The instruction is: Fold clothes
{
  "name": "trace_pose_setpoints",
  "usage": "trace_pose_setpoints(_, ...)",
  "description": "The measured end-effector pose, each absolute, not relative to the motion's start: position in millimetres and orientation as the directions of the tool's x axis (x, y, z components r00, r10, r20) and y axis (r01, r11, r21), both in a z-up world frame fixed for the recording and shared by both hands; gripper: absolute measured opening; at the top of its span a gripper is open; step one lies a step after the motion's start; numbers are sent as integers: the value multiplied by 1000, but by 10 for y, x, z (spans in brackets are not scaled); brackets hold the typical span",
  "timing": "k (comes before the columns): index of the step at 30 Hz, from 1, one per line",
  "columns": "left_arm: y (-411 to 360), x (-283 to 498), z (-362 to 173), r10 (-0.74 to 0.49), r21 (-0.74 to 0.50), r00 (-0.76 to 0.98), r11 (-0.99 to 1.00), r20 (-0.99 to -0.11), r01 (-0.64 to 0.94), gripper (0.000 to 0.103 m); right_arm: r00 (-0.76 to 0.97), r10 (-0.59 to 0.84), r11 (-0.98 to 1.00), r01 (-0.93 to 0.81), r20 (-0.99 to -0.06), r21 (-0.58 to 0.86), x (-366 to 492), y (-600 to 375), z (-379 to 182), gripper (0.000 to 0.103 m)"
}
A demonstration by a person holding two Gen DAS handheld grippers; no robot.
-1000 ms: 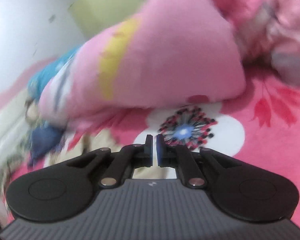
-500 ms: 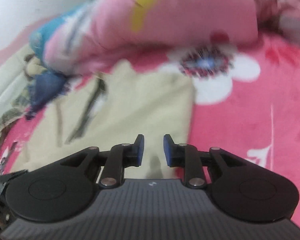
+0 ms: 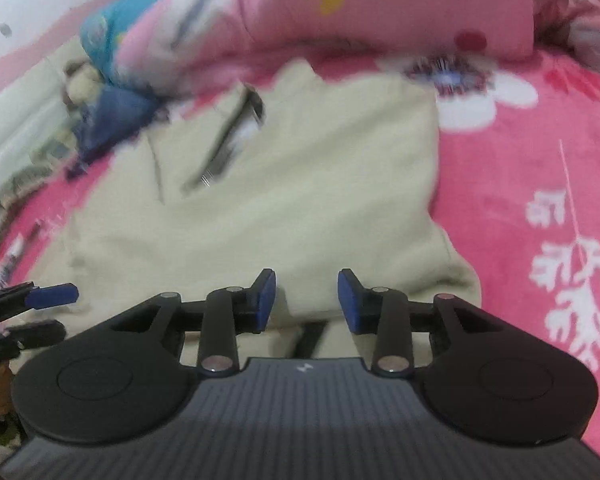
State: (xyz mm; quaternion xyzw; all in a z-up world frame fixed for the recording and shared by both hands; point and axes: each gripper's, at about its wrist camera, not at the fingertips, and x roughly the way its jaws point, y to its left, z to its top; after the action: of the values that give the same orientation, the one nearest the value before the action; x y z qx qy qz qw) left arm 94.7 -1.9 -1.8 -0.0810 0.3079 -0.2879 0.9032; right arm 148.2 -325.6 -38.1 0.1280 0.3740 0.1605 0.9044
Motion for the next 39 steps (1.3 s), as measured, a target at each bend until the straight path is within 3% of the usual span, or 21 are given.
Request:
trace_pose_setpoints(8,880,1351,50,-376,-312,796,917,-474,248,79,692,380,912,-168,-614,374,1479,-3314,-234,40)
trace_pose_setpoints(13,1236,2029,-203,-287,-286,776,948,-561,144,79,672,377,901,-108,-637,419,1532,-3360,-428,40)
trace_pose_setpoints(15,1387,2201,-420,-298,-347,732,934,-612,89,77,670,374,896,-82,-641,437,1541,-3406,-494,40)
trace_pose_setpoints(20,1615,2111,-330,-360,-469,751,880,-554,75,77,650,409,863,-47,-641,502,1632,-3537,-492,40)
trace_pose_setpoints(23,1637,2175,-125,-404,-495,760,860,-510,125,78,655,434,862,-102,-619,497,1826,-3518,-282,42)
trace_pose_setpoints(26,1560,2427,58,-424,-463,758,867,-495,182,79,662,473,855,-188,-581,483,2112,-3441,-34,53)
trace_pose_setpoints(31,1278,3101,168,-423,-394,721,892,-549,223,78,653,523,850,-356,-547,388,2829,-3202,225,61)
trace_pose_setpoints(39,257,4049,31,-507,-165,597,830,-622,533,78,537,560,815,-493,-631,303,4189,-2966,-57,62)
